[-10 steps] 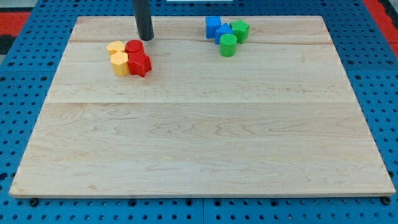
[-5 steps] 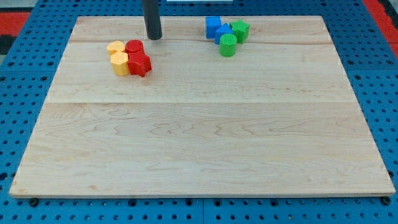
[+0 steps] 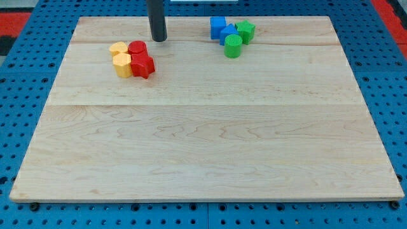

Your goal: Place your hand to left of green circle

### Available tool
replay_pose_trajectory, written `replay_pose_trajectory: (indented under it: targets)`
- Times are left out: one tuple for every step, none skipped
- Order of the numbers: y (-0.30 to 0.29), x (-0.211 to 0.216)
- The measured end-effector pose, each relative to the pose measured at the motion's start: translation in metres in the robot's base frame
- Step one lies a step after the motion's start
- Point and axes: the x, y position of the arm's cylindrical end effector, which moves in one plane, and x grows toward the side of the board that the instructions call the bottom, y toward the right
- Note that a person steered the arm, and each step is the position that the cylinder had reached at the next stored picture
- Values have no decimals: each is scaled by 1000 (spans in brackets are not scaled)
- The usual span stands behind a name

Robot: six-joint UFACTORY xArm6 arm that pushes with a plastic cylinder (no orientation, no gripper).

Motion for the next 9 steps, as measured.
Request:
replay_pose_trajectory:
  targets:
    - [5, 0]
    - [10, 0]
    - [15, 3]
    - [14, 28]
    - [17, 32]
    - [23, 32]
    - [30, 32]
    - [35, 32]
    - [41, 32]
